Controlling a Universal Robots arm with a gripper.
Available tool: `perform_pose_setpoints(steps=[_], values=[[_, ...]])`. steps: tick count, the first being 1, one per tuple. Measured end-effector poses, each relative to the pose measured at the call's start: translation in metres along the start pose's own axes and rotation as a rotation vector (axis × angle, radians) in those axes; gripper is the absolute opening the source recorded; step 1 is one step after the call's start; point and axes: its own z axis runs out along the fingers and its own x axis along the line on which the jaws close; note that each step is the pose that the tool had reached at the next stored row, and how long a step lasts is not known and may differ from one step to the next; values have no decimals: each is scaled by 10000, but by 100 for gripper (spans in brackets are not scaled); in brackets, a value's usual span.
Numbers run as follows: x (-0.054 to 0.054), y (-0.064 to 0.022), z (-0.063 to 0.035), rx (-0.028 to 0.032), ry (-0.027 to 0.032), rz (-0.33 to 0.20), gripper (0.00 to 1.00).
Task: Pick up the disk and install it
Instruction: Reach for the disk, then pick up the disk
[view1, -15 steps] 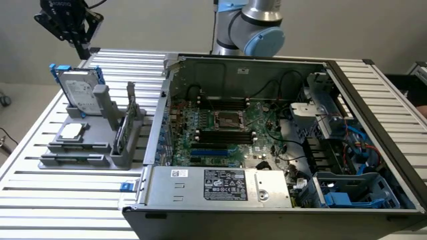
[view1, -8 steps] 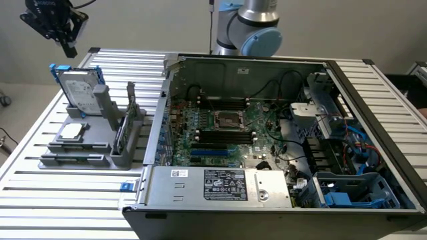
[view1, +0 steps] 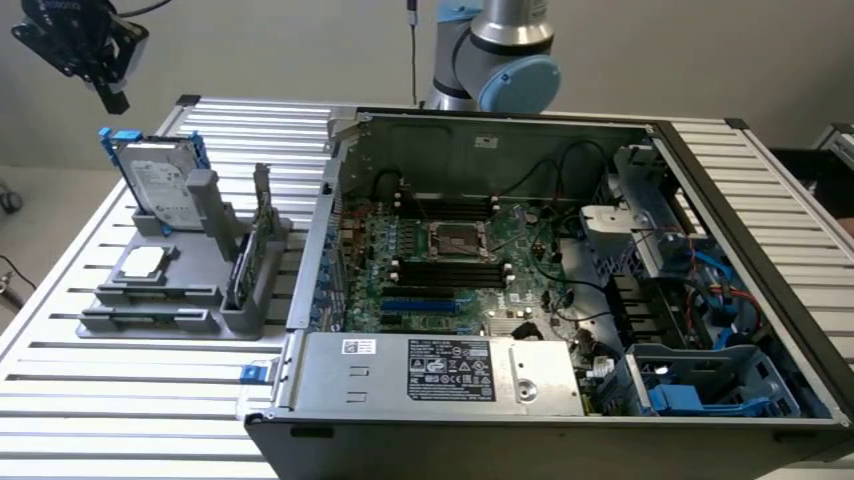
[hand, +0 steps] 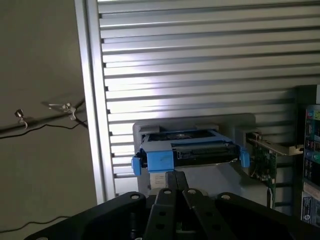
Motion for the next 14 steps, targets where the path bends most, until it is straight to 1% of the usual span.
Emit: perform_pose_setpoints(steps=[14], values=[[0, 0, 0, 0, 1, 0, 11]])
